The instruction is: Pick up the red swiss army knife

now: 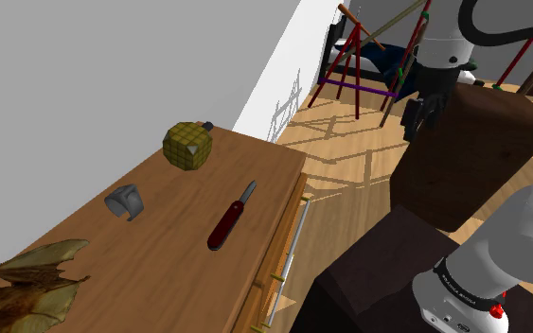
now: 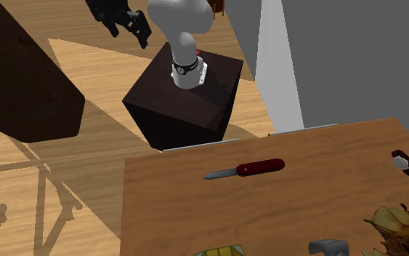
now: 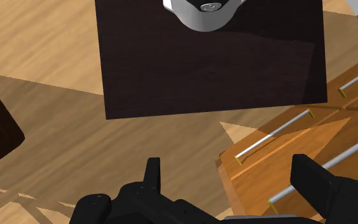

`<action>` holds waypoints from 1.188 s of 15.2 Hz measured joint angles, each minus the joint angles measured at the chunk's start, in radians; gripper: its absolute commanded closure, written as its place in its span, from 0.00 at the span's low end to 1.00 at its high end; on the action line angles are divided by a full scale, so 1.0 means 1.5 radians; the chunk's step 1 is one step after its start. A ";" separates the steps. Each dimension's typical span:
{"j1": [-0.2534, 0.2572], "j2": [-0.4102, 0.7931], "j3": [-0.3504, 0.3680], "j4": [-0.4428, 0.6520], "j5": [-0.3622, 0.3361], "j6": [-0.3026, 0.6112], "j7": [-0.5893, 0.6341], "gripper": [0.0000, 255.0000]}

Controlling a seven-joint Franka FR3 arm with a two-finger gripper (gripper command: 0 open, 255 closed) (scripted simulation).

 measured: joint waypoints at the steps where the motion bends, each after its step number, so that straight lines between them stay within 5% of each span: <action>1: 0.000 0.000 0.000 0.000 0.000 0.000 0.000 0.00; 9: 0.018 0.003 0.108 -0.044 0.103 0.071 0.180 0.00; 18: 0.026 0.106 0.255 -0.030 0.201 0.206 0.409 0.00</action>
